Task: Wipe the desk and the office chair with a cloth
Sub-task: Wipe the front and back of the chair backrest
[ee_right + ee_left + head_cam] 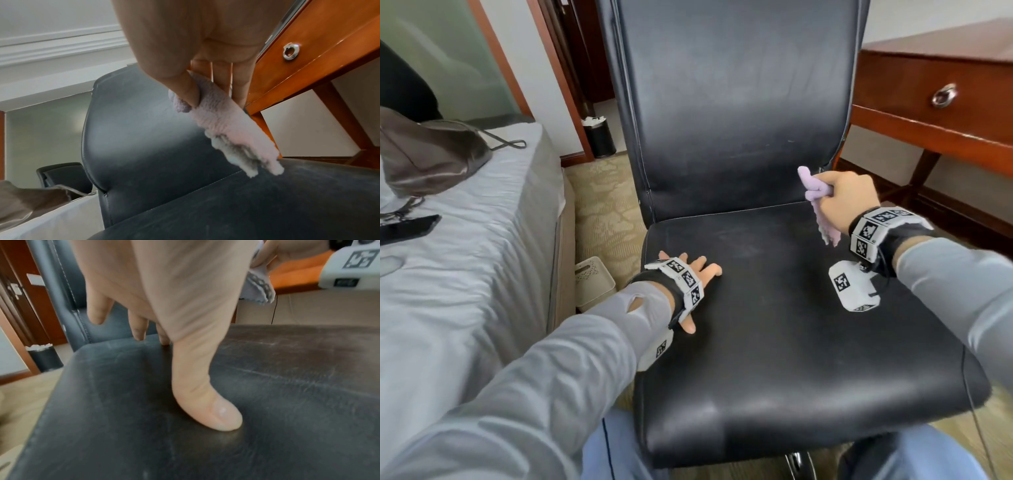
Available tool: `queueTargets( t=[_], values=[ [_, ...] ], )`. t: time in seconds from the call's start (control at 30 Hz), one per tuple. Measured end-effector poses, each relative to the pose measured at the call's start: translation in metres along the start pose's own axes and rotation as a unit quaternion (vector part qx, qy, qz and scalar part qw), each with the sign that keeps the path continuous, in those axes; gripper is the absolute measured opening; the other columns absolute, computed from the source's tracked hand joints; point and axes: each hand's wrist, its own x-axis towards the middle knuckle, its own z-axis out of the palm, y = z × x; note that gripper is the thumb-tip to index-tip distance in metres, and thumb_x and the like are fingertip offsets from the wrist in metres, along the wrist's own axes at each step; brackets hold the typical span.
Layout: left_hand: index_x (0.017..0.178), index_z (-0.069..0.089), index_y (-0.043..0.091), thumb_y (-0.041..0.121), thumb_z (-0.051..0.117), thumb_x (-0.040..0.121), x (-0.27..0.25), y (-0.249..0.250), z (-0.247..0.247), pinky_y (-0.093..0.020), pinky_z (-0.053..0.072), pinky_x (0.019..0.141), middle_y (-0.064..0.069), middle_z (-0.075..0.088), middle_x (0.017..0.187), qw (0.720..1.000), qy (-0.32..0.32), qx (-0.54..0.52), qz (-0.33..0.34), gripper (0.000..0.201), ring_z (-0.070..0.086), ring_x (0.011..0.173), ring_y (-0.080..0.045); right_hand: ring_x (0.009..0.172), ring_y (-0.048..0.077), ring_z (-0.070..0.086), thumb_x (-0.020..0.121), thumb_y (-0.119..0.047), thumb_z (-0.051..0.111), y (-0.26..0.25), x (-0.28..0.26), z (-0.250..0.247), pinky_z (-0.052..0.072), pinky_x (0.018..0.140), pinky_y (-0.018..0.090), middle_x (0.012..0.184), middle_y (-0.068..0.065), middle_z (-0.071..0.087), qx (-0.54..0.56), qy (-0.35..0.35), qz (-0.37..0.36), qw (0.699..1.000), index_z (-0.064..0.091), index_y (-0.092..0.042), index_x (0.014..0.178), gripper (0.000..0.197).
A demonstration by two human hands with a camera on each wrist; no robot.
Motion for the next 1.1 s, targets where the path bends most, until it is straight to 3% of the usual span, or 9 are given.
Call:
queueTargets(
  t=[0.1,0.2,0.33,0.47,0.57,0.7,0.8,0.93,1.1],
  values=[
    [0.157,0.008,0.027,0.035,0.089,0.07,-0.004,0.009,-0.022,-0.076,0.01,0.112,-0.008,-0.005,0.168,0.998,-0.014,0.054,-0.023,0.119,0.0,0.152,-0.044,0.067,0.027,0.066,0.1,-0.043,0.035,0.016,-0.001,-0.009,0.055,0.078,0.043,0.057,0.004,0.065,-0.007,0.012,0.009,1.0,0.062,-0.015,0.073,0.047],
    [0.157,0.018,0.02,0.023,0.077,0.084,-0.002,0.045,-0.05,-0.067,0.018,0.117,-0.009,-0.007,0.168,0.999,0.034,0.002,-0.012,0.094,0.002,0.153,-0.04,0.065,0.025,0.066,0.098,-0.041,0.036,0.034,0.0,-0.014,0.055,0.077,0.042,0.055,0.002,0.063,-0.009,0.023,0.03,0.999,0.061,-0.021,0.075,0.039],
    [0.16,0.008,0.033,0.061,0.073,0.081,0.016,0.12,-0.071,-0.061,0.023,0.118,-0.001,-0.008,0.169,0.979,0.062,-0.16,0.109,0.106,0.005,0.154,-0.035,0.072,0.029,0.061,0.096,-0.028,0.041,0.046,0.002,-0.023,0.044,0.07,0.033,0.068,0.0,0.064,-0.024,0.061,0.039,0.997,0.059,-0.019,0.079,0.026],
    [0.157,0.005,0.048,0.075,0.065,0.077,0.026,0.171,-0.076,-0.064,0.025,0.115,0.001,-0.002,0.169,0.976,0.031,-0.137,0.164,0.104,0.014,0.151,-0.041,0.07,0.027,0.058,0.095,-0.024,0.043,0.059,0.0,-0.04,0.039,0.066,0.03,0.074,0.0,0.065,-0.038,0.127,0.03,0.991,0.058,-0.021,0.084,0.019],
    [0.153,0.02,0.048,0.076,0.066,0.076,0.034,0.172,-0.069,-0.054,0.039,0.103,0.0,0.018,0.162,0.977,0.054,-0.093,0.183,0.094,0.032,0.14,-0.037,0.077,0.029,0.059,0.097,-0.028,0.045,0.075,0.0,-0.05,0.039,0.07,0.03,0.085,0.004,0.068,-0.058,0.126,0.039,0.99,0.062,-0.021,0.097,0.019],
    [0.14,0.037,0.047,0.07,0.067,0.078,0.031,0.168,-0.072,-0.045,0.038,0.087,0.004,0.036,0.139,0.975,0.071,-0.105,0.182,0.072,0.042,0.121,-0.034,0.088,0.033,0.063,0.096,-0.031,0.045,0.086,-0.007,-0.052,0.04,0.071,0.031,0.092,0.007,0.07,-0.052,0.127,0.072,0.988,0.063,-0.021,0.099,0.021],
    [0.137,0.038,0.046,0.067,0.066,0.08,0.03,0.163,-0.072,-0.042,0.036,0.081,0.005,0.038,0.131,0.973,0.066,-0.11,0.191,0.067,0.042,0.116,-0.031,0.081,0.031,0.061,0.092,-0.025,0.046,0.085,-0.012,-0.047,0.041,0.069,0.031,0.085,0.005,0.067,-0.053,0.119,0.074,0.989,0.06,-0.02,0.09,0.015],
    [0.139,0.036,0.048,0.063,0.064,0.084,0.025,0.154,-0.064,-0.041,0.034,0.081,0.008,0.038,0.133,0.972,0.069,-0.106,0.201,0.063,0.04,0.119,-0.028,0.081,0.029,0.061,0.092,-0.023,0.047,0.082,-0.015,-0.05,0.05,0.073,0.034,0.085,0.004,0.067,-0.04,0.129,0.074,0.988,0.064,-0.019,0.099,0.019],
    [0.137,0.035,0.05,0.061,0.06,0.087,0.018,0.148,-0.059,-0.04,0.033,0.082,0.01,0.038,0.131,0.969,0.064,-0.111,0.211,0.058,0.038,0.12,-0.025,0.087,0.033,0.062,0.09,-0.025,0.046,0.079,-0.015,-0.06,0.041,0.069,0.03,0.086,0.005,0.067,-0.044,0.148,0.098,0.983,0.063,-0.018,0.099,0.02]
  ],
)
